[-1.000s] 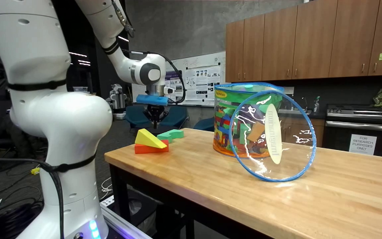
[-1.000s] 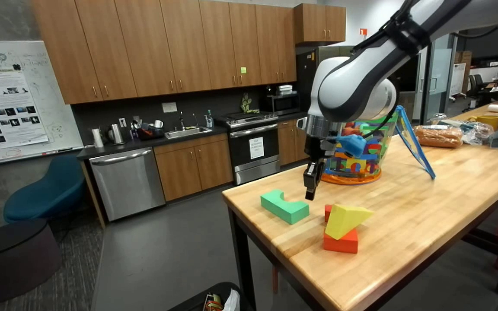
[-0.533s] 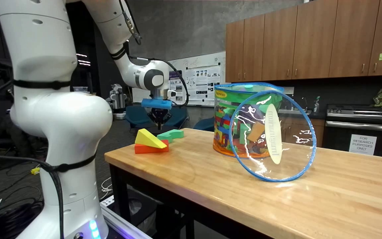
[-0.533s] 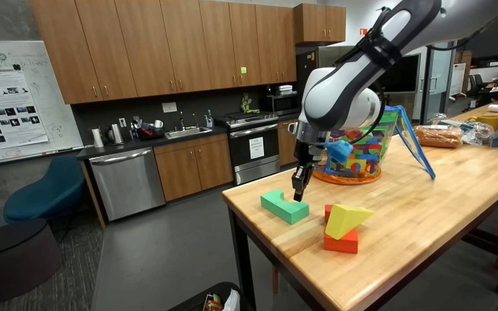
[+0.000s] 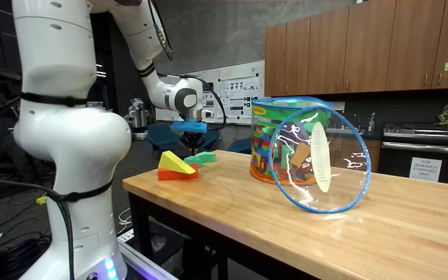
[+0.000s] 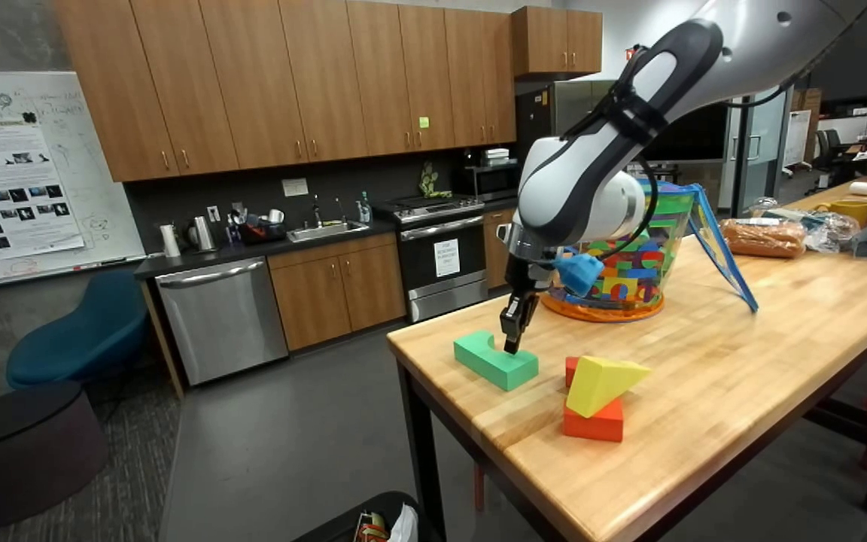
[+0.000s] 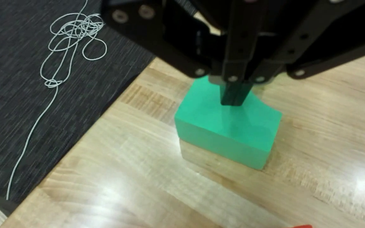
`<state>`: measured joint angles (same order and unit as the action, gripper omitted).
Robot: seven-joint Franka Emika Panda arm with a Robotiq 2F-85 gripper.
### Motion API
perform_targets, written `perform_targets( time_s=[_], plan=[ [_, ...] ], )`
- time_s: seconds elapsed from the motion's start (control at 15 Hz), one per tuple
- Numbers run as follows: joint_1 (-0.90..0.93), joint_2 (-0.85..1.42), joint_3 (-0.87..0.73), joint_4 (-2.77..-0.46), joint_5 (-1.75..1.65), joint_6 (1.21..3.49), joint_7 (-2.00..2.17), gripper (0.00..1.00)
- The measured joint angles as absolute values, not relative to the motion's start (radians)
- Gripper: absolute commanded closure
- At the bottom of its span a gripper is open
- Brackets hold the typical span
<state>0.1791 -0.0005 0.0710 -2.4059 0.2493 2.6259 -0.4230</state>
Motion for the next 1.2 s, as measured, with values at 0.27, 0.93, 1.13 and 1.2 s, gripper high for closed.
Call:
perform_targets(
  time_s=[0.27, 0.93, 1.13, 1.2],
  plan=[
    [0.156, 0.035, 0.072, -2.381, 0.219, 2.649, -0.420, 1.00],
    [0.094, 0.049, 0.072, -2.305, 0.153, 2.506, -0.397, 1.00],
    [0.088, 0.048, 0.072, -2.304, 0.152, 2.470, -0.397, 1.00],
    [0.088, 0.047, 0.072, -2.305, 0.152, 2.460, -0.397, 1.00]
  ],
)
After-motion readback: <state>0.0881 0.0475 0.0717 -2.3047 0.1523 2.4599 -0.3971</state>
